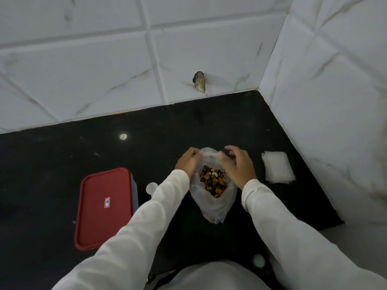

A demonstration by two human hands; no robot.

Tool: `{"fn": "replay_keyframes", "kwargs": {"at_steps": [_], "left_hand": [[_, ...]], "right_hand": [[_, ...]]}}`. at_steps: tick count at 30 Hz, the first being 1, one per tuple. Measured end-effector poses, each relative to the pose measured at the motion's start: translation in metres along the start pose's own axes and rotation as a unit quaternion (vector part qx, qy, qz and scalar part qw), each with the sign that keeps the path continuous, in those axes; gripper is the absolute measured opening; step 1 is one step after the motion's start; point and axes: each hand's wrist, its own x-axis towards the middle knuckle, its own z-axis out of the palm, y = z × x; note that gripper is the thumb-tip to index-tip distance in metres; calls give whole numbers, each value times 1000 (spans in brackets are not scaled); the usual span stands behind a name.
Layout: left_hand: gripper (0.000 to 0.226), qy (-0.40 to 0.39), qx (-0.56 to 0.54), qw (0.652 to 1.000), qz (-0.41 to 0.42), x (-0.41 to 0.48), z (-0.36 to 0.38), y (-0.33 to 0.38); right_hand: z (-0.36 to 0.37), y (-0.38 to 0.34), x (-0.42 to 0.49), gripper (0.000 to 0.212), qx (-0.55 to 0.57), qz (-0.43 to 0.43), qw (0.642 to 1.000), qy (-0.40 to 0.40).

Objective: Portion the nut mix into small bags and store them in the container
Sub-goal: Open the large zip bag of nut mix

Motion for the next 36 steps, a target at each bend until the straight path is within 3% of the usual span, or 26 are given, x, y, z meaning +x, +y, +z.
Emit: {"fn": "replay_keyframes", "kwargs": {"at_steps": [2, 5, 7, 9, 11, 13, 15, 18, 21, 23, 25, 27, 30, 36], "left_hand": [[48, 25, 174, 979, 103, -7, 2, -4], [46, 67, 349, 917, 181, -5, 6, -3], [35, 63, 399, 897, 182, 5, 6, 3], [33, 11, 456, 880, 129, 15, 2, 12], [18, -32, 367, 924, 101, 19, -3, 13], [20, -53, 153, 983, 91, 14, -7, 11], [23, -71, 1, 997, 24, 16, -10, 11], [37, -46, -79, 994, -67, 29, -6, 11], [34, 6, -92, 993, -79, 36, 1, 1], [32, 76, -89, 991, -59, 35, 2, -8], [34, 132, -59, 989, -25, 25, 3, -17], [31, 167, 28, 985, 15, 10, 5, -30], [30, 186, 110, 976, 29, -7, 11, -44], [19, 194, 93, 977, -8, -8, 21, -45]], "right_hand": [[7, 4, -4, 54, -139, -114, 983, -27], [17, 7, 7, 56, -229, -132, 964, -35], [16, -1, 18, 49, -285, -109, 952, -42], [11, -8, 23, 33, -314, -112, 942, -40], [6, -13, 20, 19, -239, -99, 966, -6], [3, -22, 22, 28, -146, 1, 989, -14], [7, -32, 30, 33, -111, 116, 985, -66], [8, -46, 37, 28, -154, 195, 961, -119], [10, -43, 40, 28, -122, 235, 957, -116], [10, -33, 35, 34, 12, 267, 960, -80], [7, -16, 22, 45, 101, 190, 977, 3], [3, -2, 3, 58, 6, 105, 994, 23], [9, 16, -11, 54, -141, 43, 989, 23], [12, 10, -10, 25, -101, 96, 990, 28]]}}
